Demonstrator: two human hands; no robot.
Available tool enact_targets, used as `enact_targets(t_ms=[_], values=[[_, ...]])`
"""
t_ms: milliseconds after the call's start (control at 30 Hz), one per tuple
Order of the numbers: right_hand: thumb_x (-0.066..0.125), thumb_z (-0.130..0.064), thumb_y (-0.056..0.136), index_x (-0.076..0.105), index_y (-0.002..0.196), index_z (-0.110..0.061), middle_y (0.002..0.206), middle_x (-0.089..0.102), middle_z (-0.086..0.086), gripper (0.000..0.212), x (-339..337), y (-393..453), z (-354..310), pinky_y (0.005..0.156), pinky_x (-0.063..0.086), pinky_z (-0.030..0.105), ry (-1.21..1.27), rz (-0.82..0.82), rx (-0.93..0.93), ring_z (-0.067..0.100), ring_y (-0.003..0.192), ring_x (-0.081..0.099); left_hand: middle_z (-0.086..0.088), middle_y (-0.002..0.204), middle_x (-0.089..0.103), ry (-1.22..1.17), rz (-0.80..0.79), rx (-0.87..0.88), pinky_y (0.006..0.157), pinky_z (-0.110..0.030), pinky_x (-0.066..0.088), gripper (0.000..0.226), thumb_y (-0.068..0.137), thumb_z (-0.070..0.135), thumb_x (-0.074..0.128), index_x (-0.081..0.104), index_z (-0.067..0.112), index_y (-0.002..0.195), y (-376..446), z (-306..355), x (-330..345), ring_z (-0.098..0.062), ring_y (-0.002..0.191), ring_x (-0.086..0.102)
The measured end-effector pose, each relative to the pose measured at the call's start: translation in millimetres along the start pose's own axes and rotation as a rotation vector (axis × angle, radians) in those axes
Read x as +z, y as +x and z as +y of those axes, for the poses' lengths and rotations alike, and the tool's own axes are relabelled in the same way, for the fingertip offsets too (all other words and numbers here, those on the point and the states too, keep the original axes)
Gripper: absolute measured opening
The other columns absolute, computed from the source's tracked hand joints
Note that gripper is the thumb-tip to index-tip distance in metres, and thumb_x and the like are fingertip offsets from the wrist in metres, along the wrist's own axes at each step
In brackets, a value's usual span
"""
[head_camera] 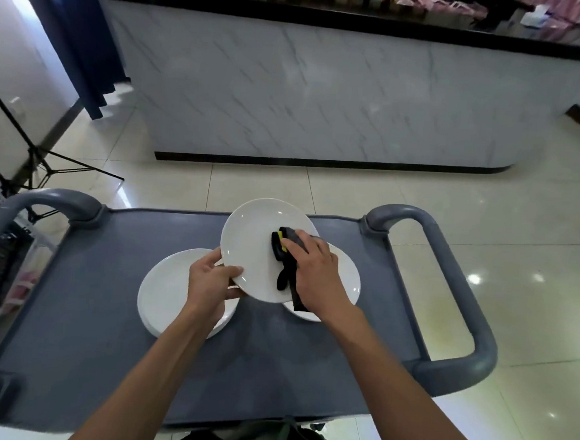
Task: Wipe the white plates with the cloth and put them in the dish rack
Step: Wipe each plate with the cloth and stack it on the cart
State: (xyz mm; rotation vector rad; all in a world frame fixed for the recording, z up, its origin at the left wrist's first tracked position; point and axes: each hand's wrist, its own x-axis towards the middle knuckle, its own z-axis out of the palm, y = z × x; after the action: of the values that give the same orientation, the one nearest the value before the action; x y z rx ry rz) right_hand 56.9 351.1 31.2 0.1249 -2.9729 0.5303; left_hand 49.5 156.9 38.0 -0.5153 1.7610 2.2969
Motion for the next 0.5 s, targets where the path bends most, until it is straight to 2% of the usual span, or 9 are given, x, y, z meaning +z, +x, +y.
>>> enact_targets(t_ms=[100, 267, 500], values=[[0.049, -0.001, 0.089, 0.039, 0.149, -0.03, 0.16, 0.026, 0.003, 0.068, 2.1, -13.3, -0.1, 0.106, 0.032, 0.046, 0.082, -0.011, -0.023, 0.028, 0.14, 0.027, -0.014, 0.092, 0.073, -0.02, 0.006, 0.015, 0.056, -0.038, 0.059, 0.04, 0.085, -0.016, 0.055, 0.073, 0.016, 0.099, -3.6, -2.8, 20.6, -0.032, 0.076, 0.07], [0.053, -0.006, 0.092, 0.042, 0.148, -0.029, 0.158, 0.031, 0.002, 0.062, 1.2, -22.7, 0.0, 0.106, 0.033, 0.042, 0.183, 0.034, -0.079, 0.026, 0.139, 0.031, -0.014, 0.089, 0.076, 0.004, -0.022, 0.057, 0.057, -0.034, 0.058, 0.039, 0.086, -0.014, 0.054, 0.073, 0.009, 0.109, -6.1, -8.8, 44.1, -0.028, 0.075, 0.073], [0.056, -0.003, 0.09, 0.052, 0.142, -0.027, 0.157, 0.036, 0.003, 0.058, -14.5, -25.2, 39.5, 0.107, 0.033, 0.043, 0.132, 0.067, -0.138, 0.028, 0.139, 0.034, -0.01, 0.094, 0.077, 0.001, -0.007, 0.086, 0.06, -0.04, 0.06, 0.04, 0.086, -0.012, 0.056, 0.075, 0.016, 0.108, -4.5, -18.3, 55.4, -0.03, 0.079, 0.075]])
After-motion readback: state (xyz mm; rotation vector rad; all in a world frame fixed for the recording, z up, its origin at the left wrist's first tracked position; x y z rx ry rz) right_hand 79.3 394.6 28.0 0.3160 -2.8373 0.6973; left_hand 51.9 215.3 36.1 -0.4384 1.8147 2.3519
